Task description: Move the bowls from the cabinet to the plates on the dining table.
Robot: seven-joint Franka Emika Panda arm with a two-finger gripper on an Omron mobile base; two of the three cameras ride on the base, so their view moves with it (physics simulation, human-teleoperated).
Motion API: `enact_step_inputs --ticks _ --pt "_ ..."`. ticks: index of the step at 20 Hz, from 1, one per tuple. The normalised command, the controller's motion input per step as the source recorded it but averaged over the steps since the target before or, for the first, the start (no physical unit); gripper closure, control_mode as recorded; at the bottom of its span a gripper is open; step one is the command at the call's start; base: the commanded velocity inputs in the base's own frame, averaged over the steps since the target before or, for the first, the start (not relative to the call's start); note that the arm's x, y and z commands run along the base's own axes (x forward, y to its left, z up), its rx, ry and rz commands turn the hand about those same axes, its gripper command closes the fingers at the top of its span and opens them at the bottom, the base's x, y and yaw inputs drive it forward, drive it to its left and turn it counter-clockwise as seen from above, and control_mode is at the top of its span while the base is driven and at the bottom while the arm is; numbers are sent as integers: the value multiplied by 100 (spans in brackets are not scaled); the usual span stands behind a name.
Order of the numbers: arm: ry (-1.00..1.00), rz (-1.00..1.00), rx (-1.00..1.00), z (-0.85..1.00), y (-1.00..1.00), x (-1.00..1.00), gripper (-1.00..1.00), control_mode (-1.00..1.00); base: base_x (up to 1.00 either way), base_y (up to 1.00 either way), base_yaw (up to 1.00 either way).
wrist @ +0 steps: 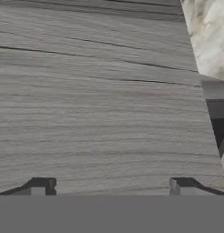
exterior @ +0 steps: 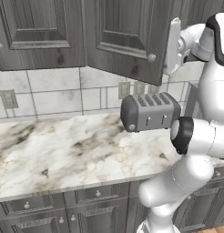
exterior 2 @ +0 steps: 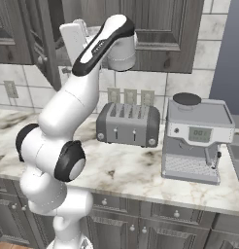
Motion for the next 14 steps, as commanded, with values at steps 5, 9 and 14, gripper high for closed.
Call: enact_step_inputs --ticks 5,9,14 --pt "0 20 0 0 44 -91 -100 -100 0 0 0" --pt "-2 12 0 1 67 -61 -100 -100 0 0 0" --pt "-6 3 0 0 87 -31 -100 -100 0 0 0"
